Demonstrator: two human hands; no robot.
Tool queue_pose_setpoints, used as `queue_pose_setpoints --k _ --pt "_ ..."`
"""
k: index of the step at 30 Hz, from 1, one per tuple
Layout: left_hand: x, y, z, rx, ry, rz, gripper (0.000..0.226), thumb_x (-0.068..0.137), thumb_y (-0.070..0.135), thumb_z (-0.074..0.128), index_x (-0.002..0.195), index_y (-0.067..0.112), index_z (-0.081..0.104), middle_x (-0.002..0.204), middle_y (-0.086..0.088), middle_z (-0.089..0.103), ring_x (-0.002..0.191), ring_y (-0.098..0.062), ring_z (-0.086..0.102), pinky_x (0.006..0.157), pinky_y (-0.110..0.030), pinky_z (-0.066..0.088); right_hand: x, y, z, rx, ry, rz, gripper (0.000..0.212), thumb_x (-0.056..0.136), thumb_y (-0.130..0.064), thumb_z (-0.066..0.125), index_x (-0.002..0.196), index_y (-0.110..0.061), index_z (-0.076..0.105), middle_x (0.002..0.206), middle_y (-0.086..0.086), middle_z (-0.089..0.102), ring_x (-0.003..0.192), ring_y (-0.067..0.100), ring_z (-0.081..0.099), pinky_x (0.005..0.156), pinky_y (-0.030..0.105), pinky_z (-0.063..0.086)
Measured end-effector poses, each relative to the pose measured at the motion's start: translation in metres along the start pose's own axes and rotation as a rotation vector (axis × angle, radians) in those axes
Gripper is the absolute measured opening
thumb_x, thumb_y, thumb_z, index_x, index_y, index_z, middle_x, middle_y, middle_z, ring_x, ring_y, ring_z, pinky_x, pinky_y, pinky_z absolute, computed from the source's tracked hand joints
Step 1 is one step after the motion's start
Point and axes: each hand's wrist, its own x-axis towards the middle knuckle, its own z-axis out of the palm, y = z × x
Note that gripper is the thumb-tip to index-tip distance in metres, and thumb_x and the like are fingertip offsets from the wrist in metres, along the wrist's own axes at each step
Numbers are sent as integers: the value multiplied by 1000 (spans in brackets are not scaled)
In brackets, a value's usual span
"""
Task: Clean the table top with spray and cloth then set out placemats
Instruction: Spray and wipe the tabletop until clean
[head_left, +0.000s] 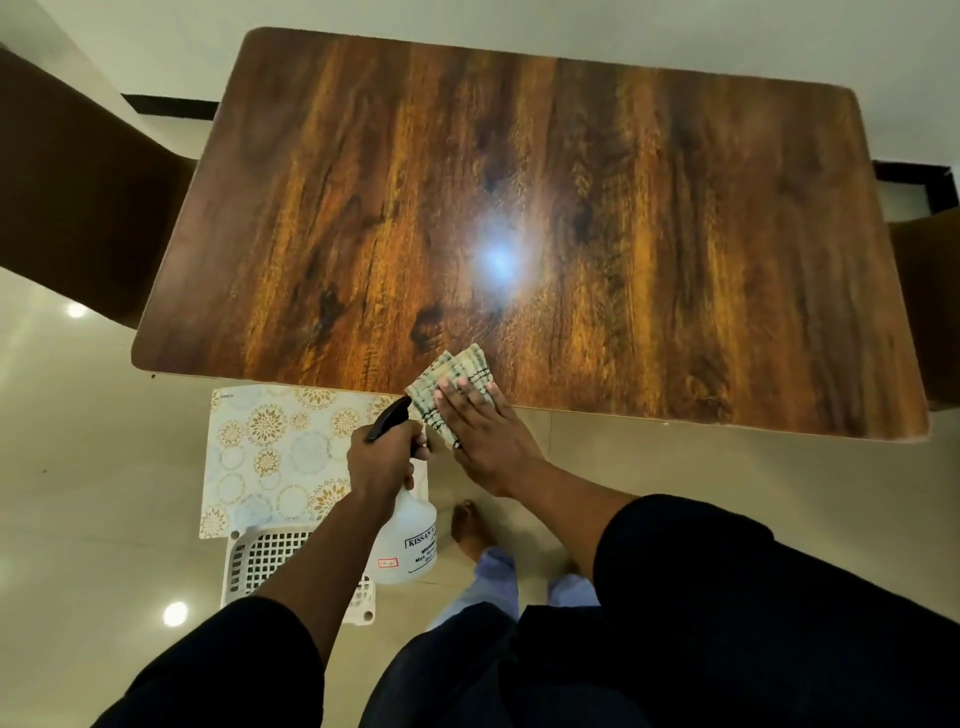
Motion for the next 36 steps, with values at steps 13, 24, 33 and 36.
queue_pose_setpoints --k 13,24,33,36 --pt "-43 -4 107 43 -131 70 14 91 13 72 83 3 77 69 -13 74 56 -22 63 50 -32 43 -138 131 25 52 67 245 73 104 -42 27 167 -18 0 175 -1 -7 161 20 -9 129 49 6" --pt "-88 -23 189 83 -230 66 11 94 11 69 91 1 72 68 -12 72 60 -24 61 48 -32 42 -229 229 30 210 119 588 76 96 -50 8 167 -25 -4 173 -8 -10 159 13 -14 128 39 -8" --pt "-120 -30 229 76 -212 87 12 95 12 69 90 1 72 68 -14 72 58 -26 55 49 -33 42 -235 247 21 334 170 920 70 108 -39 32 167 -16 1 175 3 -7 160 21 -12 126 45 -9" --pt "-126 -29 236 72 -218 99 13 94 12 69 91 0 73 69 -12 73 70 -33 59 49 -33 43 -224 228 20 346 113 790 70 107 -39 28 167 -16 -1 174 3 -11 160 23 -15 126 46 -11"
